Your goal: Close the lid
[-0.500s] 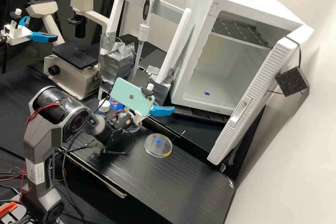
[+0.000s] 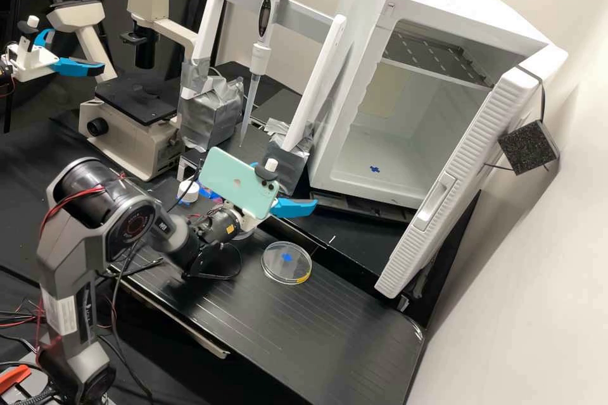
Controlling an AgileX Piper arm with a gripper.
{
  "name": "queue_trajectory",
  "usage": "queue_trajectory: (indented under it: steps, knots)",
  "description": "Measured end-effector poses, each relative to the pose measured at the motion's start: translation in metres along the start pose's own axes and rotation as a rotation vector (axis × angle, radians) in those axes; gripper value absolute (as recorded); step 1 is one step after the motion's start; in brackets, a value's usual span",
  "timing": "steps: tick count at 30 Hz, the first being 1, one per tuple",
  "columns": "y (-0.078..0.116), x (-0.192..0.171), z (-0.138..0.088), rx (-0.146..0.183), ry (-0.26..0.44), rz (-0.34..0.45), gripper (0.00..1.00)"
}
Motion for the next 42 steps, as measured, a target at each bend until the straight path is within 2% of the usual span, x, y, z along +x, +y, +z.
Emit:
queue_trajectory:
  steps: [6, 9, 14, 18, 23, 29, 35, 42]
  knots:
    - [0.025, -0.041, 0.018, 0.041, 0.033, 0.117, 1.00]
    - [0.040, -0.066, 0.031, 0.060, -0.002, 0.176, 1.00]
    - [0.049, -0.092, 0.045, 0.081, -0.057, 0.221, 1.00]
    - [0.046, -0.102, 0.053, 0.080, -0.099, 0.209, 1.00]
    - [0.035, -0.107, 0.060, 0.096, -0.133, 0.153, 1.00]
    - [0.029, -0.109, 0.063, 0.105, -0.144, 0.124, 1.00]
    - [0.026, -0.110, 0.066, 0.087, -0.153, 0.113, 1.00]
    - [0.028, -0.118, 0.065, 0.067, -0.159, 0.139, 1.00]
